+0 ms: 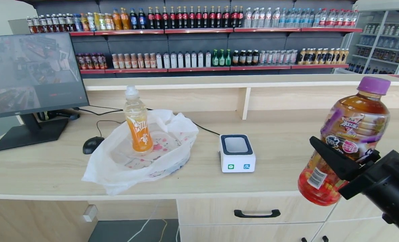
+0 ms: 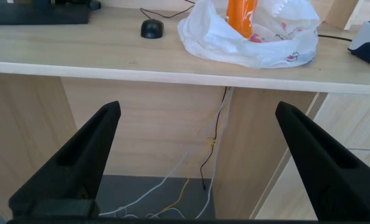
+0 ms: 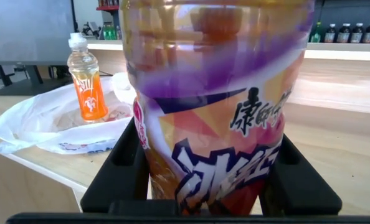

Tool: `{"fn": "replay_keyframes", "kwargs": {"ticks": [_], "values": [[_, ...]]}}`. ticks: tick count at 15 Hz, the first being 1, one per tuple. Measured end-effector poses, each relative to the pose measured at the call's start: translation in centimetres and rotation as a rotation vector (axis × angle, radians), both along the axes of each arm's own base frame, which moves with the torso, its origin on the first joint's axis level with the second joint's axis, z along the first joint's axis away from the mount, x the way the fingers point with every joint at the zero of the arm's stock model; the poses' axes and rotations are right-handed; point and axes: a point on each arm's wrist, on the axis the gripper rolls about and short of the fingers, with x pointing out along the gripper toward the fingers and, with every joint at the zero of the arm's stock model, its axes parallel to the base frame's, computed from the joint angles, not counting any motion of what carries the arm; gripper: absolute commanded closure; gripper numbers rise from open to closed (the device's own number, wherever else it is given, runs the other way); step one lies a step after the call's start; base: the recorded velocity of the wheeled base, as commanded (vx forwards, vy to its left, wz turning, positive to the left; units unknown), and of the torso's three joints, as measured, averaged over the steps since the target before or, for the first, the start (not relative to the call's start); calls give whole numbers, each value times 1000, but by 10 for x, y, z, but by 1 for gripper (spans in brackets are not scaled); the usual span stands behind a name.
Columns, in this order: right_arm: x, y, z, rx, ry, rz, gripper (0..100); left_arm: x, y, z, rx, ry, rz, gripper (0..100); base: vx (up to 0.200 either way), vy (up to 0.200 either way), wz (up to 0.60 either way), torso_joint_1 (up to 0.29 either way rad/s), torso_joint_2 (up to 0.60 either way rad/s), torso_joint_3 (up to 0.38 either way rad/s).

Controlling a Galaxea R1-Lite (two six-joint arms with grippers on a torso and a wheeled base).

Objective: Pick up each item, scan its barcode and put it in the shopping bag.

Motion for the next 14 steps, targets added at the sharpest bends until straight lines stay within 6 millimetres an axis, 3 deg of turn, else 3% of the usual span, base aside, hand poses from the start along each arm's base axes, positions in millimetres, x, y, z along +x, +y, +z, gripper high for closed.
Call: {"fn": "replay_keyframes", "kwargs": {"ticks": [8, 14], "values": [[5, 3, 1, -32, -17, 1, 100, 0, 0, 0, -1, 1, -1, 0, 0, 0, 0, 0, 0, 0], [42, 2, 0, -275, -131, 24, 100, 0, 0, 0, 0, 0, 0, 0, 0, 0, 0, 0, 0, 0]]}}
